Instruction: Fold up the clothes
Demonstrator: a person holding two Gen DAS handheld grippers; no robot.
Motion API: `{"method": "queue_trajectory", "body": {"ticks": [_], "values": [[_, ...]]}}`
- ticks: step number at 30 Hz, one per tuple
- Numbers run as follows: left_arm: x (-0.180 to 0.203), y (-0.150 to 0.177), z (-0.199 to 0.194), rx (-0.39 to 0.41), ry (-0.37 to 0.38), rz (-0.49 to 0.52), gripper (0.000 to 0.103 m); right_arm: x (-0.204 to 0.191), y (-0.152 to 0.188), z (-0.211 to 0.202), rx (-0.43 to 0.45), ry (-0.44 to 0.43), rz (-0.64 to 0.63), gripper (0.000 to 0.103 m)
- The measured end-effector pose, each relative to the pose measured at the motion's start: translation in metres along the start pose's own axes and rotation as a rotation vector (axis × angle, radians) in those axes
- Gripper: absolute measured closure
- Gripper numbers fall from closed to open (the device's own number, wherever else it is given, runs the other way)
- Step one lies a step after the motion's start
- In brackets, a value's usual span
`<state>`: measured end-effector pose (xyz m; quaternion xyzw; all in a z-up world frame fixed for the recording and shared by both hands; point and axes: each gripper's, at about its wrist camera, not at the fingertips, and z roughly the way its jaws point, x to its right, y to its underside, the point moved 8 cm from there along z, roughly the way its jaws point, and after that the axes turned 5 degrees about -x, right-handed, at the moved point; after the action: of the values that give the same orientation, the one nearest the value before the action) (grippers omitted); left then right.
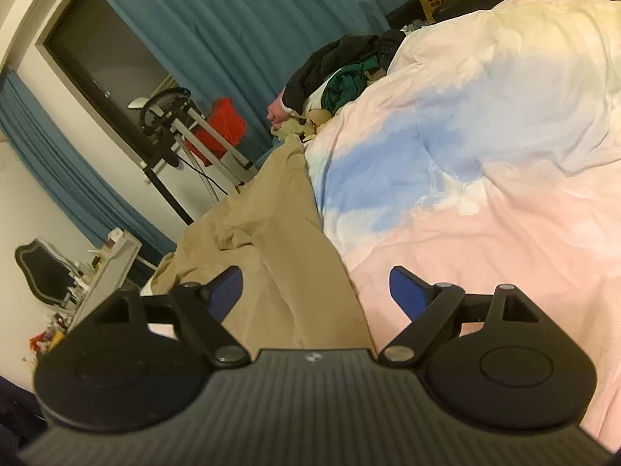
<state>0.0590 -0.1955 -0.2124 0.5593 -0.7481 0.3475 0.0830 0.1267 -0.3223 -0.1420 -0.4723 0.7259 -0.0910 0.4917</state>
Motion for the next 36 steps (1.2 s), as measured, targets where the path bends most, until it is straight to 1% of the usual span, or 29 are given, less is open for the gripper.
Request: {"method": "queue_trajectory", "body": {"ticks": [2, 5, 8, 11, 13, 15, 17, 21, 24, 27, 29, 30, 32, 33, 34, 36], "values": [[0.0, 0.001, -0.006, 0.014, -0.012, -0.003, 0.099, 0.001, 0.001, 0.0, -0.004, 0.005, 0.001, 0.018], [0.0, 0.003, -0.026, 0.039, -0.012, -0.028, 0.099, 0.003, 0.002, 0.0, -0.009, 0.011, 0.01, 0.018], [0.003, 0.004, -0.056, 0.066, 0.017, -0.071, 0.1, 0.004, 0.004, 0.001, -0.021, 0.013, 0.015, 0.018], [0.009, 0.008, -0.095, 0.111, 0.018, -0.091, 0.1, 0.002, 0.007, 0.002, -0.035, 0.015, 0.0, 0.018], [0.01, 0.013, -0.118, 0.143, 0.0, -0.102, 0.1, -0.001, 0.011, 0.004, -0.05, 0.02, -0.014, 0.018], [0.009, 0.019, -0.136, 0.173, -0.047, -0.106, 0.1, -0.003, 0.015, 0.008, -0.067, 0.026, -0.024, 0.018], [0.002, 0.026, -0.144, 0.176, -0.097, -0.128, 0.1, -0.004, 0.019, 0.012, -0.088, 0.034, -0.03, 0.018], [-0.012, 0.036, -0.133, 0.135, -0.242, -0.134, 0.1, -0.007, 0.03, 0.019, -0.132, 0.055, -0.043, 0.019], [-0.02, 0.039, -0.121, 0.096, -0.289, -0.143, 0.099, -0.011, 0.035, 0.021, -0.139, 0.089, -0.098, 0.019], [-0.022, 0.037, -0.122, 0.104, -0.307, -0.13, 0.099, -0.019, 0.036, 0.02, -0.12, 0.104, -0.155, 0.019], [-0.022, 0.037, -0.128, 0.113, -0.303, -0.123, 0.092, -0.025, 0.035, 0.017, -0.098, 0.094, -0.18, 0.019], [-0.022, 0.037, -0.132, 0.124, -0.31, -0.112, 0.085, -0.028, 0.034, 0.014, -0.08, 0.089, -0.189, 0.02], [-0.021, 0.035, -0.14, 0.146, -0.322, -0.091, 0.071, -0.034, 0.032, 0.008, -0.043, 0.075, -0.205, 0.02], [-0.02, 0.033, -0.145, 0.16, -0.324, -0.08, 0.058, -0.037, 0.03, 0.005, -0.024, 0.068, -0.211, 0.02], [-0.018, 0.031, -0.149, 0.174, -0.33, -0.067, 0.049, -0.04, 0.028, 0.001, -0.004, 0.063, -0.214, 0.02], [-0.013, 0.025, -0.159, 0.213, -0.36, -0.024, 0.045, -0.044, 0.024, -0.005, 0.041, 0.058, -0.22, 0.02]]}}
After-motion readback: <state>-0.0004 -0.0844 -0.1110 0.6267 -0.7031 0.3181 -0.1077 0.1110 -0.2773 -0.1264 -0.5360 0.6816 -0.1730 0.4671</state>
